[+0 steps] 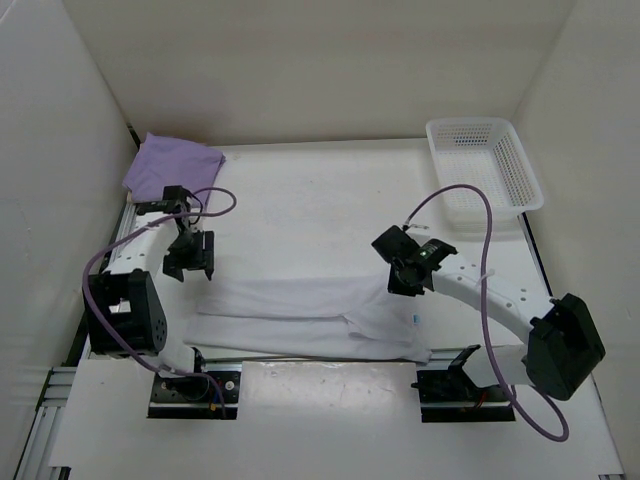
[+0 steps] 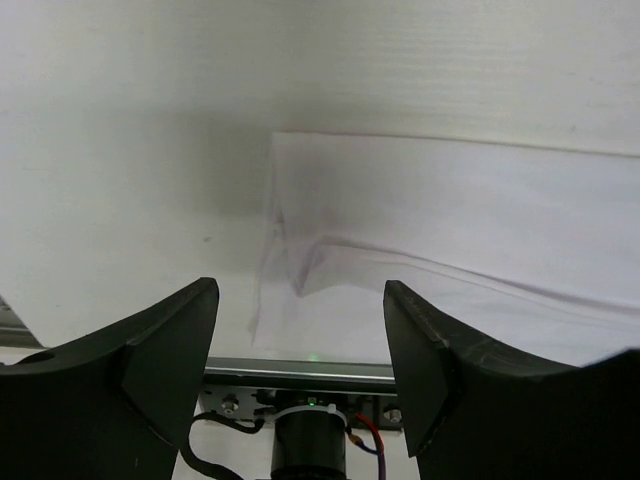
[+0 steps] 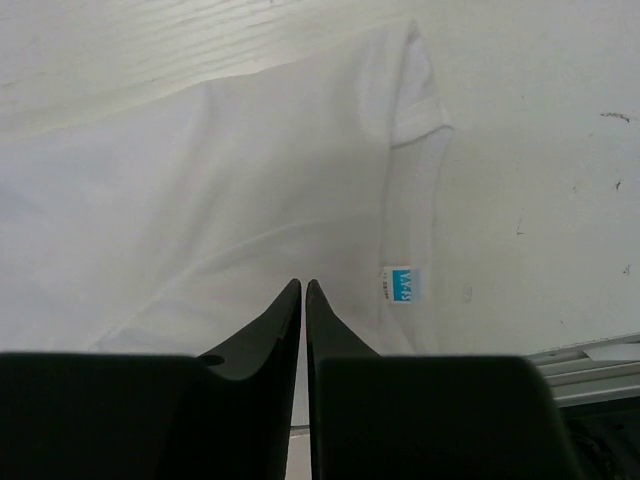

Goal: Fold and stack the t-shirts
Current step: Rotate the tshirt 90 degrees

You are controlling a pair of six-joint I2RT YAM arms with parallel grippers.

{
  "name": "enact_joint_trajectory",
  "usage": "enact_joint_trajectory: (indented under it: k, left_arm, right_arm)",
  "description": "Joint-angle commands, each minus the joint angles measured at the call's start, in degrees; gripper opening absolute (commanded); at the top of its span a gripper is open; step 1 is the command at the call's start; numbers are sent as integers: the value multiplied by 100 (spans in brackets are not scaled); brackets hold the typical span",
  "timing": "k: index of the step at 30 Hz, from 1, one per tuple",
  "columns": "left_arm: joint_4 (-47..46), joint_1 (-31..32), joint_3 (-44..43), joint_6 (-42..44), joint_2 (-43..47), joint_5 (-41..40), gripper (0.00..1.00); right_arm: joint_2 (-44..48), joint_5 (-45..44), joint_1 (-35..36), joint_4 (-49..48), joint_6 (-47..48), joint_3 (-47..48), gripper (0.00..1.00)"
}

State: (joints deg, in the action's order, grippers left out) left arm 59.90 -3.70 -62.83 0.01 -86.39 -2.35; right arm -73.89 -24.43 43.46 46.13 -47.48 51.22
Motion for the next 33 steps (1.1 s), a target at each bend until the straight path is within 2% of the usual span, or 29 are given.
enact_joint_trajectory:
  k: [1,7,10,16,19,22,23,26,27,30,31,33]
  left_arm:
    - [206,45,156,-1,-237,278,78]
    - [-478,221,403,-1,-439,446,78]
    - [-707,379,456,-1,-851,-107,78]
    - [-945,379,868,-1,-968,-468,77]
    - [-998,379,1009,-1,-915,-573,77]
    - [-998,318,1009,-1,-731,-487,78]
    - [-998,266,931,-1,-617,-390,78]
    - [-875,203,632,-1,-327,102,81]
    - [-788,203,553,-1,-265,103,84]
    - [-603,151,341,-1,-133,-37,87]
    - [-454,99,280,-1,-133,-133,87]
    - [-330,98,280,-1,-133,-248,87]
  right_arm:
    - [-20,113,-215,-77,169,-76,10]
    - [-370,858,-1057,-876,389,-560,10]
    - [-870,1176,-1305,-1281,512,-640,10]
    - [-2179,1353,-1367,-1449,766,150,10]
    - [-2884,1405,-1367,-1300,828,905,10]
    - [-3815,1405,-1507,-993,1143,2239,9]
    - [-4087,1353,-1568,-739,1241,3226,9]
    - [-5622,1142,-1622,-229,1584,5084,8]
    - [-5932,1063,-1622,190,1654,6518,8]
    - [-6715,940,-1674,625,1795,8338,8]
    - [-6718,1079,-1674,460,1848,8551,9]
    - [-6079,1273,-1727,21,1909,7951,10]
